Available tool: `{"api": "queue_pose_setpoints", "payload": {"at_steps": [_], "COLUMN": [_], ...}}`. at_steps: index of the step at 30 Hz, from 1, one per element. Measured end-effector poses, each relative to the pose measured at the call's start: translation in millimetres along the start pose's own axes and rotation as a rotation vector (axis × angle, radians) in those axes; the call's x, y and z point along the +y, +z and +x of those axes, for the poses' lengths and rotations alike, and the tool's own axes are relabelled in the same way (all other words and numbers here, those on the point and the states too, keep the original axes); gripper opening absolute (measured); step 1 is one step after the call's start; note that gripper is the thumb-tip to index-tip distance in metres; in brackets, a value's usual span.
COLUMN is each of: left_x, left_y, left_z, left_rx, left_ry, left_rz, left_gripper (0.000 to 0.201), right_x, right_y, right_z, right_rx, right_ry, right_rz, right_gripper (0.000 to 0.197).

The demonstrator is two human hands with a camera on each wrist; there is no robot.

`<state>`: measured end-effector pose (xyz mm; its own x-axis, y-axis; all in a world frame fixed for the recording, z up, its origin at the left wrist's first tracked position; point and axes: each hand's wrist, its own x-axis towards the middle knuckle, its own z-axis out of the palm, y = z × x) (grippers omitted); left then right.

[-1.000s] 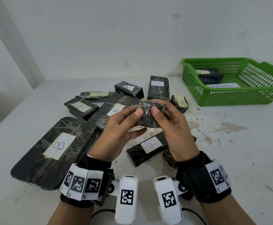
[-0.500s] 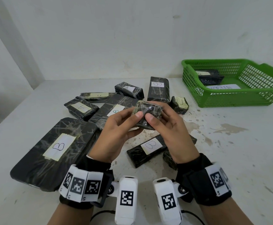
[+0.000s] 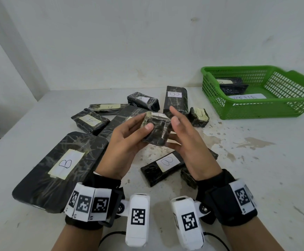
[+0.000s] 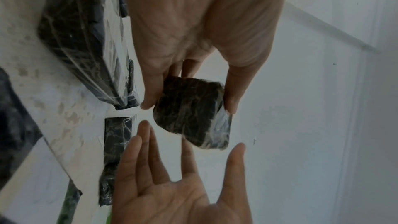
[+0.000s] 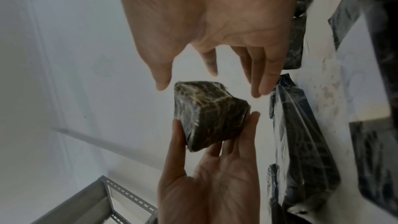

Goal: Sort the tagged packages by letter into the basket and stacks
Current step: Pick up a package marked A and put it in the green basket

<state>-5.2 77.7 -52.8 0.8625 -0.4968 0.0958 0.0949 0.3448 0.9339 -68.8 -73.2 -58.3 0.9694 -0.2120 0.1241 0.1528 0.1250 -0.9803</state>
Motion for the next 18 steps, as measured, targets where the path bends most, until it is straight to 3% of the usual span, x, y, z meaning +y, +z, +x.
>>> {"api": "queue_pose_setpoints", "payload": {"at_steps": [5,10,14,18], "left_x": [-1.7,-2.4,-4.0,-5.5], "left_y": [-0.3,-7.2,-2.2,-2.7], "left_z": [-0.9,2.2,3.2,2.9], "left_rx": [-0.073,-0.045,-0.004,0.027], "left_ry": [-0.004,-0.041,-0.07,-0.04], "left_rz": [0.034,0.029,0.076,0.082], "left_gripper": [0.063,0.098,0.088,0.051], "right_x": [-3.3,-0.3,4.2,5.2], "right_y": [3.4,-1.3,-2.3,0.0], "right_z": [-1.0,0.9,0.0,0.5], "right_rx": [-0.045,0.057,0.081,0.049], "right_ry": [0.105,-0.007,-0.072,-0.05], "right_rz": [0.07,0.155,0.075,0.041], "right_gripper": [0.055,0.032,0.055,0.062]}}
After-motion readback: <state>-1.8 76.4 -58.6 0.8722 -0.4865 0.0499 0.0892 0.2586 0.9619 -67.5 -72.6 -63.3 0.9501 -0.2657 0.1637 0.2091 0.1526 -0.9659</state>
